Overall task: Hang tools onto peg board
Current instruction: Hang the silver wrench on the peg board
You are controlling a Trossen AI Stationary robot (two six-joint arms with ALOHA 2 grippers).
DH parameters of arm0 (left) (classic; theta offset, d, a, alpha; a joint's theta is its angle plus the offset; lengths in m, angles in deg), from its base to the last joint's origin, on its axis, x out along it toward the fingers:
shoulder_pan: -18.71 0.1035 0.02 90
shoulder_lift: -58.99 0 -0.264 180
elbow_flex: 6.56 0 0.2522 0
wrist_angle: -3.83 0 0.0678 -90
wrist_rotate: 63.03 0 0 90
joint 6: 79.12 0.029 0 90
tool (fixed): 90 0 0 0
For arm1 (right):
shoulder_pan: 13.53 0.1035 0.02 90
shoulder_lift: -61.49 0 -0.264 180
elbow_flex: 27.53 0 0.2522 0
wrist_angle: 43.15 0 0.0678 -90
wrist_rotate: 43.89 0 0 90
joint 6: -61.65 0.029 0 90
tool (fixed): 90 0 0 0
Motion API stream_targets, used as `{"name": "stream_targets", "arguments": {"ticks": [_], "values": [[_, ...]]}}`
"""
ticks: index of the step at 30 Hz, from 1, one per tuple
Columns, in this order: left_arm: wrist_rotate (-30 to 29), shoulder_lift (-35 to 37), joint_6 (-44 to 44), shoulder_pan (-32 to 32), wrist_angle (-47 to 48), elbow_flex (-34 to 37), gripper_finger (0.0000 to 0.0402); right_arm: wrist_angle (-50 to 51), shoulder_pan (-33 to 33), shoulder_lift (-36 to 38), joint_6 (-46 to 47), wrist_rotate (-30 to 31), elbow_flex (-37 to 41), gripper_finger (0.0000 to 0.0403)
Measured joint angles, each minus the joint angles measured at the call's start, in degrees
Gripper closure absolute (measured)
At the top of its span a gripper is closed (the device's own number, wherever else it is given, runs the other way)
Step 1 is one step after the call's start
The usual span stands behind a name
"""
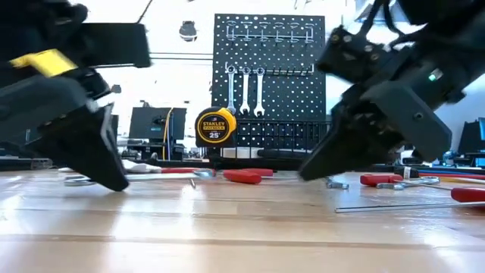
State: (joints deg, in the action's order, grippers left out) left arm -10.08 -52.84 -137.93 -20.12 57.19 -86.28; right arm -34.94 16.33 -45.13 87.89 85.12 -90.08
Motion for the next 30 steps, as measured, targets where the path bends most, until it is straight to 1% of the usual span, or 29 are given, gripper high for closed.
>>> {"name": "stream_targets", "arguments": {"ticks": [3,5,6,8,10,11,13,15,17,19,21,22,24,26,29,30], "values": [[-2.75,2.83,-2.77,-0.60,-4.84,4.79,0.0374,7.63,1.97,2.72,3.76,7.15,-0.09,0.0301],[-5.52,5.56,-2.71,-0.89,-11.43,9.17,0.0374,10.29,3.35,3.95,5.64,11.14,-0.09,0.0301],[-7.12,7.18,-1.35,-0.95,-16.32,11.50,0.0374,11.35,4.12,4.44,6.41,12.96,-0.11,0.0301],[-10.00,10.80,4.85,-0.94,-29.89,16.19,0.0374,11.57,5.35,4.66,6.73,16.32,-0.11,0.0301],[-10.89,13.88,15.31,-0.34,-46.67,21.31,0.0374,11.32,6.30,4.62,6.71,18.77,-0.11,0.0301],[-10.11,15.11,21.45,-0.02,-55.75,23.76,0.0374,11.21,6.47,4.49,6.73,19.65,-0.11,0.0301],[-5.60,16.75,33.78,0.97,-74.33,28.17,0.0374,10.02,6.50,4.14,6.48,20.12,-0.17,0.0301],[1.84,17.66,44.43,2.20,-90.79,31.68,0.0374,8.22,6.46,4.03,4.86,20.03,-0.17,0.0301],[10.02,17.73,51.22,3.66,-102.65,33.98,0.0374,3.40,6.45,4.05,0.89,19.83,-0.12,0.0301],[16.39,17.70,54.96,5.04,-109.57,35.14,0.0374,-3.56,6.94,4.06,-4.24,19.46,0.94,0.0301],[19.86,17.73,57.20,6.27,-112.60,35.16,0.0374,-11.54,7.40,4.05,-9.64,17.47,1.92,0.0301],[21.12,17.73,58.21,6.77,-112.69,34.87,0.0374,-15.88,7.47,4.07,-12.16,15.78,2.58,0.0300],[22.70,17.66,59.46,7.60,-112.01,34.01,0.0374,-24.25,7.19,4.14,-16.59,10.73,4.14,0.0295],[24.01,17.68,60.19,8.34,-111.98,33.29,0.0374,-32.19,6.57,4.14,-22.23,3.94,6.03,0.0285],[25.13,17.69,61.42,8.73,-111.91,32.57,0.0374,-42.69,6.28,4.14,-31.02,-9.11,8.02,0.0264],[25.09,17.70,61.74,8.74,-111.78,32.41,0.0374,-45.86,6.40,4.14,-32.57,-11.80,8.59,0.0259]]}}
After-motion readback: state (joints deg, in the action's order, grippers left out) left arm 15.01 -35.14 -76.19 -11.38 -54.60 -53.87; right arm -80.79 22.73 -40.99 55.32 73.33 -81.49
